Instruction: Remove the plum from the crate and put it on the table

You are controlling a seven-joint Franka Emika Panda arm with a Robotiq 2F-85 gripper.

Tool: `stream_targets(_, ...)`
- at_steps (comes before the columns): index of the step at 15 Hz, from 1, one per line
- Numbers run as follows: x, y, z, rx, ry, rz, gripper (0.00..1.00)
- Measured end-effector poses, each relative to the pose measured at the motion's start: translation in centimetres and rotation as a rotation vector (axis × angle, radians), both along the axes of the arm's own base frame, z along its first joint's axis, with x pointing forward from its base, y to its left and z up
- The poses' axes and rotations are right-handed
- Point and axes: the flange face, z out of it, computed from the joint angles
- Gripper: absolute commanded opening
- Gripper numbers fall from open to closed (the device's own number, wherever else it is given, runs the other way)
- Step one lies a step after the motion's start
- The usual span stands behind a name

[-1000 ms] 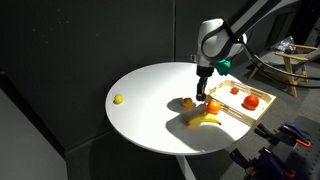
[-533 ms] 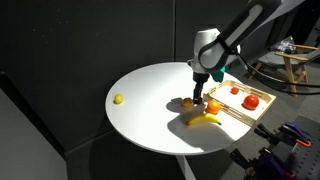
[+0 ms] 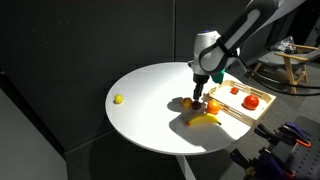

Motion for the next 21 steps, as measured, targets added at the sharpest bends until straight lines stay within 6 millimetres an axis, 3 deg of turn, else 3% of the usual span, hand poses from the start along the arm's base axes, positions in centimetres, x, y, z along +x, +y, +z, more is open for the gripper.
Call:
stream_targets(10, 0.0, -1.3, 0.6, -0.004, 0.018, -0.076, 1.00)
stream_targets(17, -0.5, -4.3, 5.9, -0.004, 0.028, -0.235, 1.00)
stream_targets(21, -2.2, -6.3, 8.9, -0.014, -0.007, -0.355, 1.00)
